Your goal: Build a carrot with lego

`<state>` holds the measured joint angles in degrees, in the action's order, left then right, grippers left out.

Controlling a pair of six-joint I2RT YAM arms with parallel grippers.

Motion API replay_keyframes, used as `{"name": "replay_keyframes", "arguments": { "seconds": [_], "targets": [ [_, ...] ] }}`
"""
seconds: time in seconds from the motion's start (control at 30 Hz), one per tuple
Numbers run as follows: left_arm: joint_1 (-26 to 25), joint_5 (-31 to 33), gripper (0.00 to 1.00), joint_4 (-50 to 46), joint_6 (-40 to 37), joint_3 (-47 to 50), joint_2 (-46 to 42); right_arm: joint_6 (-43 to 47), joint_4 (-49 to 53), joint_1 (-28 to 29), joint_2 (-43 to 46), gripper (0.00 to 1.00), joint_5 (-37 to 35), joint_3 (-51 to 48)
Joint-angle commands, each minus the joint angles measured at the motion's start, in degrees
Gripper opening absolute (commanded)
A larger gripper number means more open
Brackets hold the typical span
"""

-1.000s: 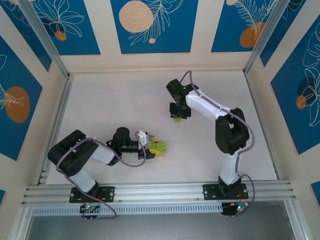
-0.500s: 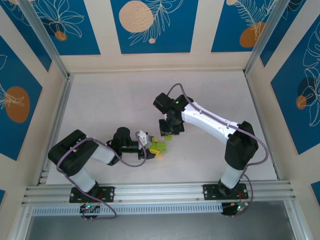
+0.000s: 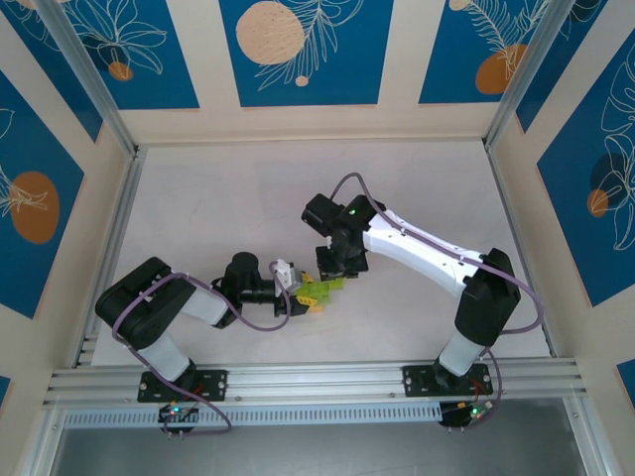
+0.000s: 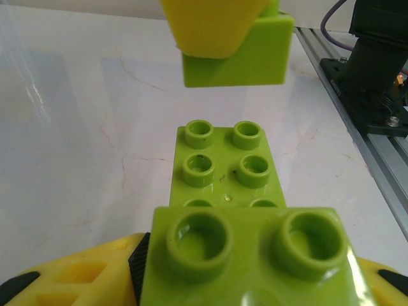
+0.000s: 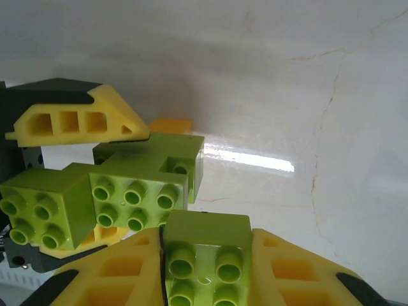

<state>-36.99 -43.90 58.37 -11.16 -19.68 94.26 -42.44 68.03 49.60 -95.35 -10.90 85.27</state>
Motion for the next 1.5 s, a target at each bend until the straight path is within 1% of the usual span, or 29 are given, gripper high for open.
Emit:
{"name": "replay_keyframes", "arguments": {
  "seconds": [0.0, 0.8, 1.07, 1.47],
  "targets": [
    [-0.28, -1.14, 0.49, -0.6, -2.33, -1.22, 0.77, -0.9, 1.5, 0.58, 0.53, 0.28, 1.4, 0.84],
    [-0.36, -1.09, 0.49, -1.22, -2.81, -1.41, 0.88, -1.24, -2.89, 1.17, -3.34, 0.27, 3.25, -0.54],
    [-0.46, -0.92, 0.48, -1.48, -2.73, -1.52, 0.98, -1.47, -2.3, 1.37, -3.3, 0.27, 2.9, -1.2],
    [-0.5, -0.66, 0.46, -1.62, -2.85, -1.59, 0.99, -3.83, 0.48, 2.4, -3.02, 0.27, -0.01, -1.65]
  ]
}}
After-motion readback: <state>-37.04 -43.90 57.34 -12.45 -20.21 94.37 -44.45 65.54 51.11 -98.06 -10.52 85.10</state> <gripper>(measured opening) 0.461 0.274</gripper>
